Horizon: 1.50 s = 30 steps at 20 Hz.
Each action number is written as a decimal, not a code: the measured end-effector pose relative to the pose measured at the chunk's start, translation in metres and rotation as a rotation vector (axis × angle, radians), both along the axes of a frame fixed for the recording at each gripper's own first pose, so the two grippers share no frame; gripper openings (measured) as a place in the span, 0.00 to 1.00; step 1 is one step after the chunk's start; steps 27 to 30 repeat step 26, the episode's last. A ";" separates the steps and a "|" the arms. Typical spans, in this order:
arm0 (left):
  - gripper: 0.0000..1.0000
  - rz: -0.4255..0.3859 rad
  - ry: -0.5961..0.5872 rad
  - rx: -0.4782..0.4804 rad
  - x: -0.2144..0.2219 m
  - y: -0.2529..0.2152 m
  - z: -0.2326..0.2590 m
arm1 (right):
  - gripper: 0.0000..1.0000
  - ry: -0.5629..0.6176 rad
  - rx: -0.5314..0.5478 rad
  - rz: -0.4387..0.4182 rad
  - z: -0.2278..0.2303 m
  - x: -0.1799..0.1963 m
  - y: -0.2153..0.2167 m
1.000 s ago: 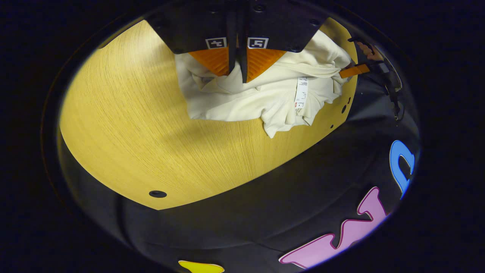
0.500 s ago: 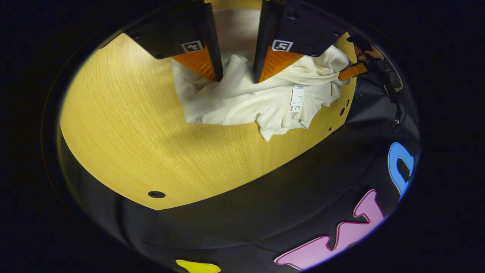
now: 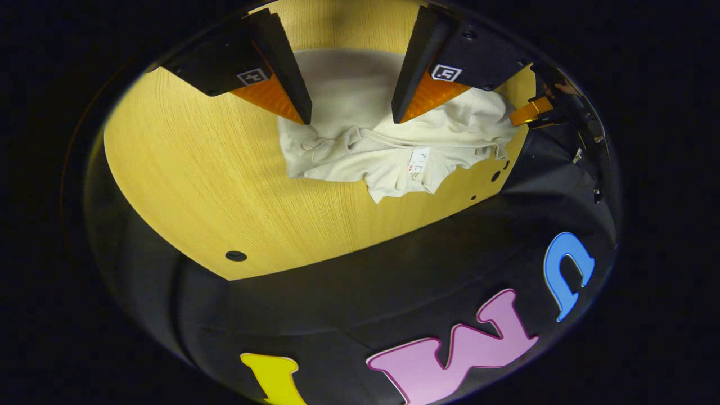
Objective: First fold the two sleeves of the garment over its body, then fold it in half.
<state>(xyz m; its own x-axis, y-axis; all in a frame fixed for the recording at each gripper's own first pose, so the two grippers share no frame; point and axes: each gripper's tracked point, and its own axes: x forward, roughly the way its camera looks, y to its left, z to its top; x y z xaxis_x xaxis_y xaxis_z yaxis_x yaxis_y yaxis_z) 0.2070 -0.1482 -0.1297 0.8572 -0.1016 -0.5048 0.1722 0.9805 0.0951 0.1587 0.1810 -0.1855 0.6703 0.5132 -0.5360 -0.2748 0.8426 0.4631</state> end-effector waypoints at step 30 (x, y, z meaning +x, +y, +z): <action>0.96 -0.101 -0.016 -0.083 -0.181 -0.027 0.005 | 0.98 -0.064 0.054 0.091 0.053 -0.133 -0.002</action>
